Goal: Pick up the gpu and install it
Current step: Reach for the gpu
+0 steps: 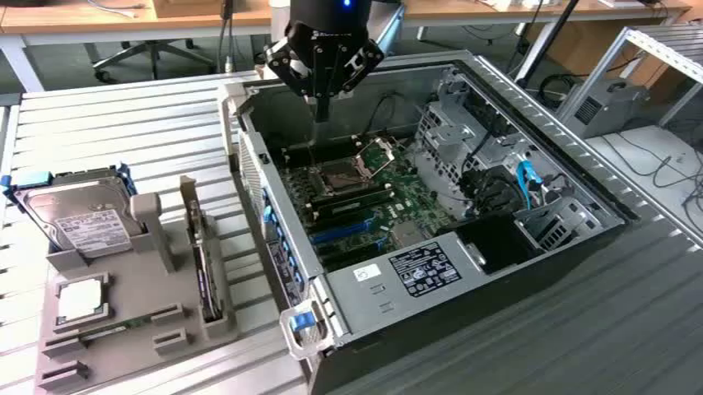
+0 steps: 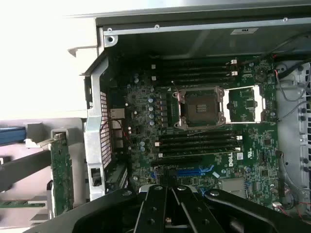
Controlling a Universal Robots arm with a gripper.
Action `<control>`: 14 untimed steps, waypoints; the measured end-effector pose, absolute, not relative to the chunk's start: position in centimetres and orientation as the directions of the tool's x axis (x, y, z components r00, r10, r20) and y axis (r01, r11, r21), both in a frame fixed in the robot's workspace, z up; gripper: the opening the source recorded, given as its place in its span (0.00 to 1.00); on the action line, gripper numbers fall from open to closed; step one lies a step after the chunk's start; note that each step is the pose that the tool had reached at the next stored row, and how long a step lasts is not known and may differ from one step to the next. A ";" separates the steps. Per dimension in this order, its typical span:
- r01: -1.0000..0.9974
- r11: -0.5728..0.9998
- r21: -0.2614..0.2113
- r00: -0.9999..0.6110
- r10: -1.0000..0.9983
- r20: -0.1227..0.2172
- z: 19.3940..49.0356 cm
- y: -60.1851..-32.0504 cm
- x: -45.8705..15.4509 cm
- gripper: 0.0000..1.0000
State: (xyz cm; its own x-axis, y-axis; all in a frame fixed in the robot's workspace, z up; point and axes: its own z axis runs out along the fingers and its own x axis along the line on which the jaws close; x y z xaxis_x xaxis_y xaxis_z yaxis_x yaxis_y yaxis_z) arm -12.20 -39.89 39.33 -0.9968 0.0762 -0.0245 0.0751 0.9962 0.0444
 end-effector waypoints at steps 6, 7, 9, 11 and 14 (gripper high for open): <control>0.075 0.996 0.044 -0.997 0.076 -0.024 39.3 -39.9 -12.4 0.11; 0.075 0.996 0.044 -0.997 0.076 -0.024 39.3 -39.9 -12.4 0.11; 0.075 0.996 0.044 -0.997 0.076 -0.024 39.3 -39.9 -12.4 0.11; 0.075 0.996 0.044 -0.997 0.076 -0.024 39.3 -39.9 -12.4 0.11; 0.075 0.996 0.044 -0.997 0.076 -0.024 39.3 -39.9 -12.5 0.11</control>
